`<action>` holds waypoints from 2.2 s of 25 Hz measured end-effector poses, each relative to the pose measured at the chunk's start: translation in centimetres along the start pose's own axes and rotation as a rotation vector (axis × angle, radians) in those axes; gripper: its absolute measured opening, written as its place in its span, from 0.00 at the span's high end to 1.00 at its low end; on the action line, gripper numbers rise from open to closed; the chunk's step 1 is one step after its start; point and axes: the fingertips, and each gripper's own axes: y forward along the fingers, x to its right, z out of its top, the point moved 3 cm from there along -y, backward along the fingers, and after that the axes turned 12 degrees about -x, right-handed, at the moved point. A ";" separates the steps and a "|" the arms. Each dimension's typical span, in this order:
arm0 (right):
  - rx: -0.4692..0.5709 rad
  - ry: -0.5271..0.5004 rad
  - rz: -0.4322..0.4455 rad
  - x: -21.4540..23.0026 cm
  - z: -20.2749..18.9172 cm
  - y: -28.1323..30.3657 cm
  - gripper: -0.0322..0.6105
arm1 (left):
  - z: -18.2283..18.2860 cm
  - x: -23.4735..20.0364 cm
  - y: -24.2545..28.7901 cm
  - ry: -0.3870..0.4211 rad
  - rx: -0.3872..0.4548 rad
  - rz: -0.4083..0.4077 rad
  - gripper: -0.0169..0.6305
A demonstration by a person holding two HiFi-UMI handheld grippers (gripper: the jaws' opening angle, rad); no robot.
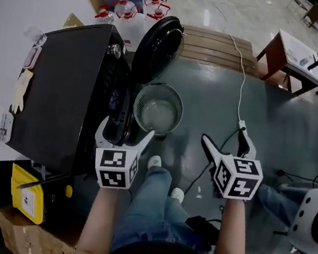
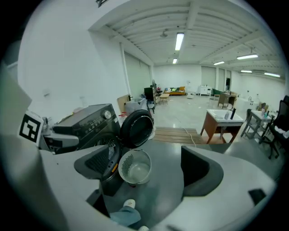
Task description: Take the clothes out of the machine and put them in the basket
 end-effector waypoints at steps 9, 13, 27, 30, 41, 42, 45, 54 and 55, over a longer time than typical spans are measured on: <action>-0.184 0.079 0.058 -2.8 1.4 9.9 0.17 | -1.3 -3.1 9.9 -0.063 -0.216 -0.131 0.22; -0.229 0.226 0.110 -3.8 0.8 13.3 0.17 | -2.7 -3.8 13.6 -0.073 -0.302 -0.156 0.22; -0.413 0.297 0.190 -6.3 -6.6 24.2 0.17 | -9.9 -6.1 21.8 -0.117 -0.451 -0.148 0.22; -0.447 0.221 0.175 -5.8 -8.9 27.8 0.17 | -12.2 -6.9 24.4 -0.117 -0.472 -0.105 0.22; -0.522 0.094 0.163 -5.5 -13.8 39.6 0.18 | -20.7 -13.4 30.0 -0.139 -0.582 0.149 0.22; -0.528 0.080 0.170 -5.9 -14.2 40.4 0.19 | -21.5 -14.3 30.3 -0.153 -0.587 0.175 0.22; -0.536 0.035 0.196 -7.6 -15.2 42.3 0.19 | -23.8 -17.0 31.0 -0.182 -0.607 0.280 0.22; -0.573 -0.026 0.256 -11.2 -17.6 46.6 0.20 | -27.8 -22.5 32.3 -0.228 -0.679 0.585 0.22; -0.581 -0.028 0.255 -11.4 -17.9 47.1 0.21 | -28.3 -23.0 32.5 -0.227 -0.694 0.606 0.22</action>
